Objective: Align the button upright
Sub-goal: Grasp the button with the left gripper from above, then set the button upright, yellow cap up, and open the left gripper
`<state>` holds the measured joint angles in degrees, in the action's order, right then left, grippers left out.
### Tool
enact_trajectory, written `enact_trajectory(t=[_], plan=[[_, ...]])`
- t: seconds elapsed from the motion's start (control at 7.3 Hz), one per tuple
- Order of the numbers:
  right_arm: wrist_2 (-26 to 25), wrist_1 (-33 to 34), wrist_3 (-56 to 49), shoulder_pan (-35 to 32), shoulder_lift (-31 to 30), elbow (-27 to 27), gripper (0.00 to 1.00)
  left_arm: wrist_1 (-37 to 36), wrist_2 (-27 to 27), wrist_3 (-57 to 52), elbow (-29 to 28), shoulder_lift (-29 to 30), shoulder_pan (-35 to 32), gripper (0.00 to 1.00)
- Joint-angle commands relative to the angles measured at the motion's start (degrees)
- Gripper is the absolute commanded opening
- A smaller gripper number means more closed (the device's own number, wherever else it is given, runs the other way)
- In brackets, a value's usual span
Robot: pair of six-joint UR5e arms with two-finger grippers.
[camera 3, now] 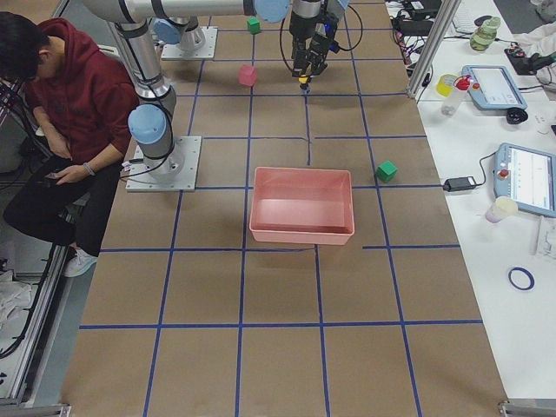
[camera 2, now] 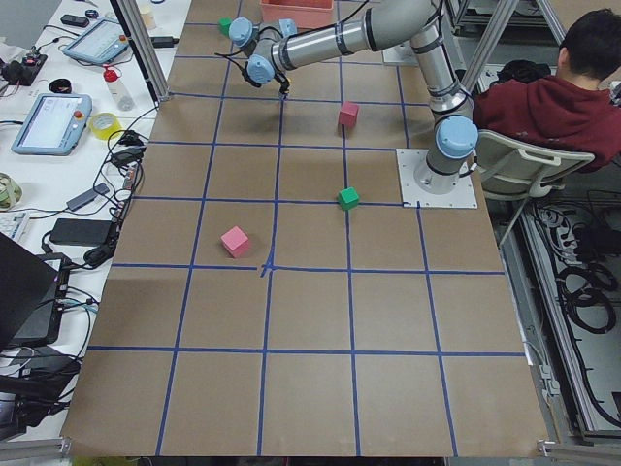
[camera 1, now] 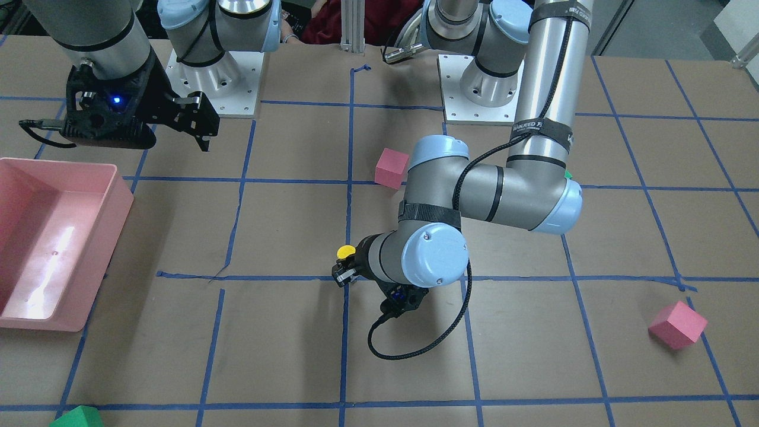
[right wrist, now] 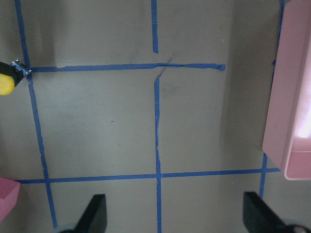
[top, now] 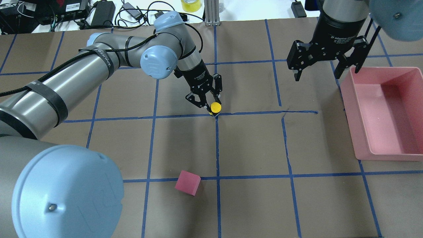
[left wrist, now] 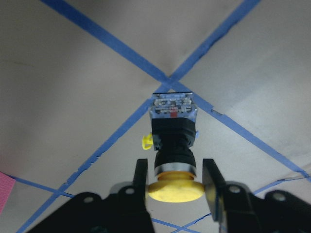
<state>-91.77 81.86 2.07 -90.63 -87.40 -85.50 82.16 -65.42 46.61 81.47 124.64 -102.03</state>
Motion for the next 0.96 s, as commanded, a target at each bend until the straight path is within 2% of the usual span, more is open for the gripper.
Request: enact_trajectory(t=[0.0, 0.14, 0.27, 0.41, 0.55, 0.68, 0.82], plan=[[0.89, 3.72, 0.39, -0.08, 0.3, -0.54, 1.0, -0.25, 2.74, -0.65, 0.0, 1.3, 0.42, 0.0], [0.37, 4.18, 0.39, -0.08, 0.21, -0.63, 1.0, -0.25, 2.76, -1.25, -0.17, 1.48, 0.42, 0.0], [0.36, 4.28, 0.31, -0.08, 0.39, -0.72, 1.0, -0.25, 2.41, -3.35, -0.35, 1.75, 0.42, 0.15], [0.8, 4.28, 0.39, -0.08, 0.48, -0.72, 1.0, -0.25, 1.97, -4.5, -0.44, 1.84, 0.51, 0.38], [0.8, 4.28, 0.48, -0.08, 0.56, -0.72, 1.0, -1.12, 0.49, -5.64, -0.7, 1.4, 0.77, 0.96], [0.89, 4.28, 0.39, -0.08, 0.65, -0.72, 1.0, -1.39, -0.4, -6.96, -1.05, 0.61, 2.34, 1.0], [0.37, 4.36, 0.39, -0.08, 0.57, -0.72, 1.0, -1.39, -0.41, -7.06, -1.49, -0.26, 3.23, 1.0]])
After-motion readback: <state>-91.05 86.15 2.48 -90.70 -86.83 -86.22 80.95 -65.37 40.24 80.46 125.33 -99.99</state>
